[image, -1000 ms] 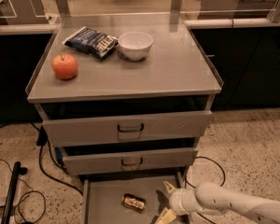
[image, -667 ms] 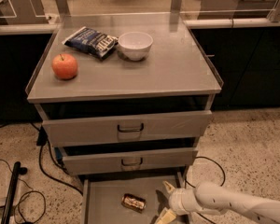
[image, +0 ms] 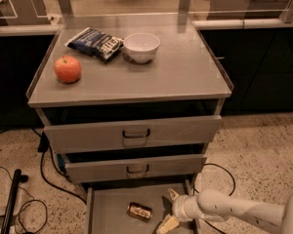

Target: Pick orange can from bottom drawer and place on counter

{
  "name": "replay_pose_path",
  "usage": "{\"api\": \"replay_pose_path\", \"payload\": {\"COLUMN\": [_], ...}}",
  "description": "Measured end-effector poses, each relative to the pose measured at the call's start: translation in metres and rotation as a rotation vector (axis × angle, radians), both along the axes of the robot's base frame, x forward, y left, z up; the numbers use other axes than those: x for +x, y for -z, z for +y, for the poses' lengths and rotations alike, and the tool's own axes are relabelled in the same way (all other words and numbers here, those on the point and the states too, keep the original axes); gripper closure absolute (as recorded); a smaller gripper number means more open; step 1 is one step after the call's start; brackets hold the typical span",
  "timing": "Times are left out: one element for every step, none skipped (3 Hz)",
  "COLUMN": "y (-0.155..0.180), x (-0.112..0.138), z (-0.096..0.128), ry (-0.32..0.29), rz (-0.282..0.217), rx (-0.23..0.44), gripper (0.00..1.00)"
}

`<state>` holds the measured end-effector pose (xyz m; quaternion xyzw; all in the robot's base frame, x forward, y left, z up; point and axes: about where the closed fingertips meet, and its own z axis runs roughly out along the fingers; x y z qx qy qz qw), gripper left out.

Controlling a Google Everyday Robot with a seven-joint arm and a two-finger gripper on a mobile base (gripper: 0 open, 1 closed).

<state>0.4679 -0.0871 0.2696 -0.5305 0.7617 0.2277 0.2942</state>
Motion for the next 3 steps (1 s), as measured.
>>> {"api": "replay_pose_path", "payload": {"y": [0.028, 0.062, 0.092], "x": [0.014, 0.022, 0.021], "z": [0.008, 0.031, 0.05], "ry": [0.017, -0.012, -0.039], "rz": [0.017, 0.04, 0.075], "rx": [0.011, 0.033, 0.063], "gripper": [0.0, 0.0, 0.0]}}
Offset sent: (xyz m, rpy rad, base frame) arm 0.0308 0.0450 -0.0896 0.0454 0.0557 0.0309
